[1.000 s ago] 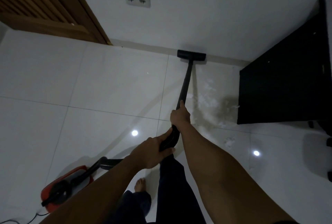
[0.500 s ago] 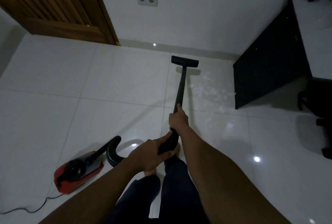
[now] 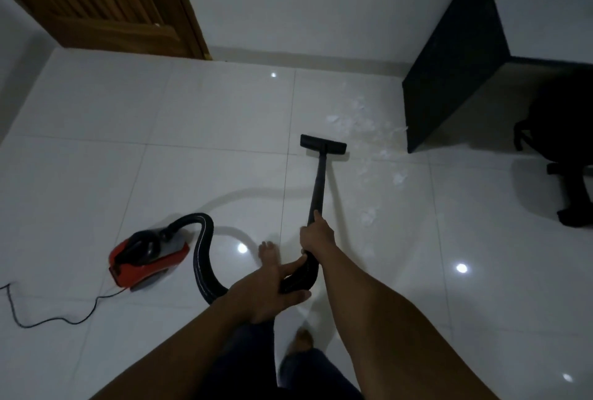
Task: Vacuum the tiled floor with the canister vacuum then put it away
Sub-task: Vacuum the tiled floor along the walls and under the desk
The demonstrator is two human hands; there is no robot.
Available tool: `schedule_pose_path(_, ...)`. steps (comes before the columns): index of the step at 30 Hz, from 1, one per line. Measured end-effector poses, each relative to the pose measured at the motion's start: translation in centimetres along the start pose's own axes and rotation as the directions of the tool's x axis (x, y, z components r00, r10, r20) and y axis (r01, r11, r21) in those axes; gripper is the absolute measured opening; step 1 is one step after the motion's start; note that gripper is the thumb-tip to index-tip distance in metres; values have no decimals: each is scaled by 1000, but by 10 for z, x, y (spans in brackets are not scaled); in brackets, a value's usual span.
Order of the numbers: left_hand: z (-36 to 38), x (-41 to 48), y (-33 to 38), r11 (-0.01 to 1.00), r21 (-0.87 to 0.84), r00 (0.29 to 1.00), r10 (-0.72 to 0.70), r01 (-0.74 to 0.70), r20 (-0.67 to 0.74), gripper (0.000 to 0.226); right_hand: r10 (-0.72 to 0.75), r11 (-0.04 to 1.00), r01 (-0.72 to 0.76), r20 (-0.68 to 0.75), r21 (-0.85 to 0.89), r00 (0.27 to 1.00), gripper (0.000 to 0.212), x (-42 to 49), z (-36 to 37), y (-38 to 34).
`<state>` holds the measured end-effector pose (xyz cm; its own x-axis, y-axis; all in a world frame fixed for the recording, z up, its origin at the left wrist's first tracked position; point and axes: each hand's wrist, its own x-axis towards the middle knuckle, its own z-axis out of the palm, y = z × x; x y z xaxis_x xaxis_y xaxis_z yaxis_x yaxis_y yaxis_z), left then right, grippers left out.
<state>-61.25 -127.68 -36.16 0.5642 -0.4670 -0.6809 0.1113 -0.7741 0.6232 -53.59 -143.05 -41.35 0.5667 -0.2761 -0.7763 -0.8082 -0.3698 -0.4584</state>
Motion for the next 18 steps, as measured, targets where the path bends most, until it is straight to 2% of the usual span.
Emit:
schedule_pose_path(7, 107, -64, 9, 998, 36, 994, 38, -42, 101, 83, 55, 998, -55, -10, 10, 998, 73, -76, -4, 117)
schedule_pose_path(10, 135, -99, 20, 999, -5, 989, 38, -38, 139, 87, 79, 997, -79, -22, 6, 997, 71, -99, 5, 159)
schedule_pose_path(14, 169, -133, 10, 988, 79, 969, 109, -130, 220, 81, 102, 994, -101, -36, 28, 994, 70, -136, 23, 208)
schedule_pose_path(18, 201, -171, -13, 985, 109, 959, 103, -136, 264, 83, 111, 994, -111, -52, 12, 992, 69, -180, 47, 248)
